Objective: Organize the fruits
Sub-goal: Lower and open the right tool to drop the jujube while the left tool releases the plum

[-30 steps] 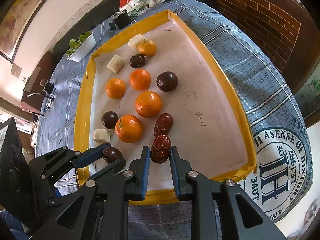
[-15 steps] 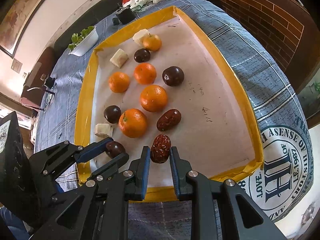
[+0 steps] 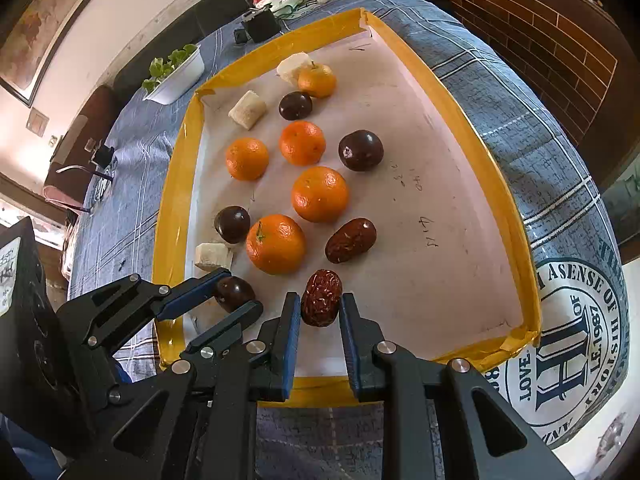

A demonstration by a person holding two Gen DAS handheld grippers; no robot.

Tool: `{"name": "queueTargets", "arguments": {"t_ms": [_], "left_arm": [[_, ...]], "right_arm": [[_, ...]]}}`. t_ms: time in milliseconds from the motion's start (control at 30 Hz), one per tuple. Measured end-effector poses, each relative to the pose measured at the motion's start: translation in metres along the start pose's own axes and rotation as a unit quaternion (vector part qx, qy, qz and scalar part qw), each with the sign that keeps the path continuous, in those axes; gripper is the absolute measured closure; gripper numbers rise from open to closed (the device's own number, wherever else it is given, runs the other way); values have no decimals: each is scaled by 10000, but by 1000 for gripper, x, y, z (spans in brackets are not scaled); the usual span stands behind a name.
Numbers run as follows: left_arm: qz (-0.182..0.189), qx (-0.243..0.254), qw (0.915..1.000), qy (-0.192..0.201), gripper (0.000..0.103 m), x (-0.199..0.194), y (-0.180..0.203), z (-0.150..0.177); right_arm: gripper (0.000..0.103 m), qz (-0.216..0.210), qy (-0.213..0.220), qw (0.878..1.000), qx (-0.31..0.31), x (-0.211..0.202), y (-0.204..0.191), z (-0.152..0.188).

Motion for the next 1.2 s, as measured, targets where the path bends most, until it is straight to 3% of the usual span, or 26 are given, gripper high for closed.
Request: {"name": "queueTargets", "arguments": {"t_ms": [1033,1200], "left_arm": [[-83,89,9999,-10,76,2,2,-2],[-101,102,9999,-12,76,2,1,-1]], "right_arm": [[81,87,-13,9999,-53,1,3,-1],[76,97,3,9999,-40,0,3,-1]]}}
Point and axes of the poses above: each gripper's, at about its wrist camera, not at the fingertips, and x roughly the way its jaws point, y to its right, z to its underside, the point moved 8 cm from there along x, roughly the way its jaws point, and after that the axes turned 4 degrees about -z, right-handed, at the moved point
